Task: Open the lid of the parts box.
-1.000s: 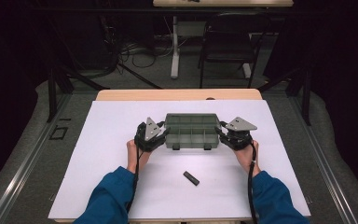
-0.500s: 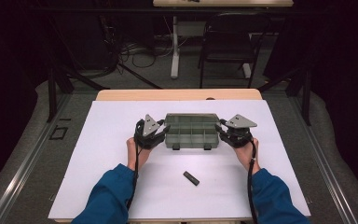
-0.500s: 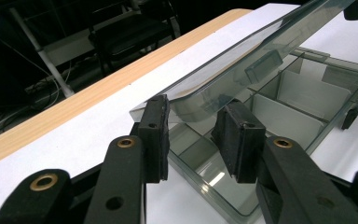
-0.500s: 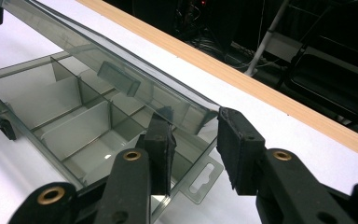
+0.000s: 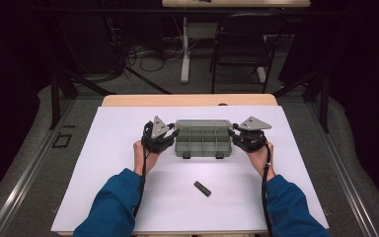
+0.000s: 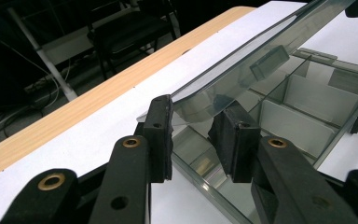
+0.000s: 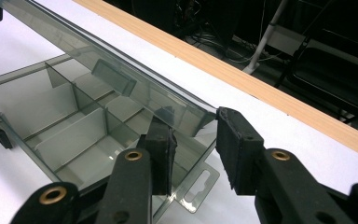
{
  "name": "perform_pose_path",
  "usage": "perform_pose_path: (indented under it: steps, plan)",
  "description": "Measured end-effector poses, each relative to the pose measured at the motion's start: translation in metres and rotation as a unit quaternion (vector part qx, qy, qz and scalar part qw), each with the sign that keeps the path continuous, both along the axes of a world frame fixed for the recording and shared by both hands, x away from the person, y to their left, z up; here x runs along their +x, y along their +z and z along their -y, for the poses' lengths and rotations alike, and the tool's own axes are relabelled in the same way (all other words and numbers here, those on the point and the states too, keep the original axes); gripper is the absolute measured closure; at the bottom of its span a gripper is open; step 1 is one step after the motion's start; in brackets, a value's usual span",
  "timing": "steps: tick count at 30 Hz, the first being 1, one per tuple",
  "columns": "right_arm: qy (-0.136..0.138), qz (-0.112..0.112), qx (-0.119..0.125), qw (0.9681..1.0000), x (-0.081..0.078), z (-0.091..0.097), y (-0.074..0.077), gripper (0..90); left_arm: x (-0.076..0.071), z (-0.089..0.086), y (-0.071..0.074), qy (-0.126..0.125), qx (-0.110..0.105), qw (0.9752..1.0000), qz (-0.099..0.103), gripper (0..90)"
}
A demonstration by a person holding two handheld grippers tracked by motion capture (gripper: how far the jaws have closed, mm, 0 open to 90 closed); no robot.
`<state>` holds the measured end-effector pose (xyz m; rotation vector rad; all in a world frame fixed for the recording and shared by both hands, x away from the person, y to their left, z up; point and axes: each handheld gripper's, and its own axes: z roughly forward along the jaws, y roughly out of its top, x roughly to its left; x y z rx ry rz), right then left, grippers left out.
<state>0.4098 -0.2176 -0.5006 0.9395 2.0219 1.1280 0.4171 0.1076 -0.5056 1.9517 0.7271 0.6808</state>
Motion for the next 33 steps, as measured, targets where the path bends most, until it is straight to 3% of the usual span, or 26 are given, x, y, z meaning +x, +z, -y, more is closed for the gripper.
perform_pose_path:
  steps: [33]
  plan:
    - [-0.015, -0.033, 0.002, 0.9993, 0.024, -0.002, 0.017, 70.3, 0.021, -0.003, 0.016, -0.005, -0.003, 0.9997, -0.025, 74.4]
